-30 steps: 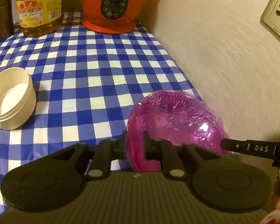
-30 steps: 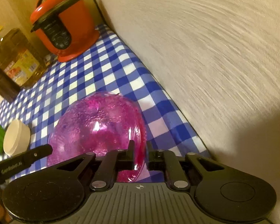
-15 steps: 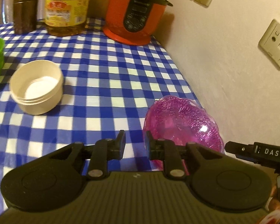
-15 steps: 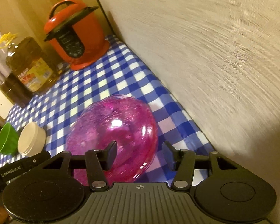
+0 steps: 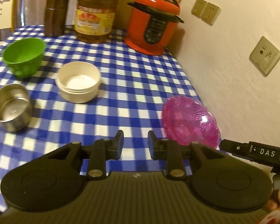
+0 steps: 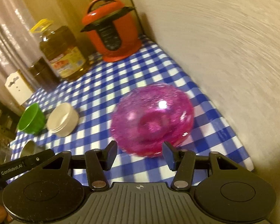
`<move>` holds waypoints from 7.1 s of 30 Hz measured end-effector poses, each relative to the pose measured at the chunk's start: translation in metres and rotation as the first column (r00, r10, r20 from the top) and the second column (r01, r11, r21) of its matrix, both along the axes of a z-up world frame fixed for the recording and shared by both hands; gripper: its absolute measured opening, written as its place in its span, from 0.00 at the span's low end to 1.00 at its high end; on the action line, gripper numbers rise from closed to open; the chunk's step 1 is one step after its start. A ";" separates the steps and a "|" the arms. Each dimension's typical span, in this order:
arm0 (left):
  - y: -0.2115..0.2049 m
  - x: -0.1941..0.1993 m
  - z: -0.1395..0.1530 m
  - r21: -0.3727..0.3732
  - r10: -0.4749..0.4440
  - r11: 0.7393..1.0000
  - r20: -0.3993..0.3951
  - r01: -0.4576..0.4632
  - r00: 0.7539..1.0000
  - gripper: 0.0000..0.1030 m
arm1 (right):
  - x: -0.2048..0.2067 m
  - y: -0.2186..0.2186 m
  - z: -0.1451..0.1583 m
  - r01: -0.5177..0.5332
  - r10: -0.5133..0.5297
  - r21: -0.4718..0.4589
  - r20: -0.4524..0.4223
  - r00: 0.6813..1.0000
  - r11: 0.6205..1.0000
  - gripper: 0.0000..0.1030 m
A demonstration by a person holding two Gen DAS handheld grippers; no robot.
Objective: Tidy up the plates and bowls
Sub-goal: 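Lower the plate onto the stack and open both tools, then move both tools toward the steel bowl, then close both tools on the rim of the steel bowl, then lift the steel bowl with both tools and lower it into the white bowl, then grip the nested steel and white bowls with both tools and lift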
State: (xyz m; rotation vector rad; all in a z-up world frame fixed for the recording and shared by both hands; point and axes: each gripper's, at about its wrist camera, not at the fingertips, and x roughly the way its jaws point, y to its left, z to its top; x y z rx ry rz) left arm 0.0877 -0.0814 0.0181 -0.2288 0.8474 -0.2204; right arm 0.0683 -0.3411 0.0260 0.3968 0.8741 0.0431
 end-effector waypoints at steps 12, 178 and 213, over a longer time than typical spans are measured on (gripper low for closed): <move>0.087 -0.045 0.024 0.026 0.149 0.988 0.031 -0.150 0.988 0.33 | -0.013 0.062 0.019 -0.117 0.117 0.008 0.037 0.992 0.993 0.52; 0.139 0.176 -0.037 -0.016 0.170 0.985 -0.004 -0.170 0.986 0.08 | 0.219 0.198 -0.024 -0.375 0.375 -0.017 0.038 0.926 0.927 0.04; 0.142 0.186 -0.073 -0.007 0.184 0.983 -0.041 -0.184 0.982 0.23 | 0.237 0.192 -0.063 -0.351 0.353 0.055 -0.018 0.936 0.935 0.06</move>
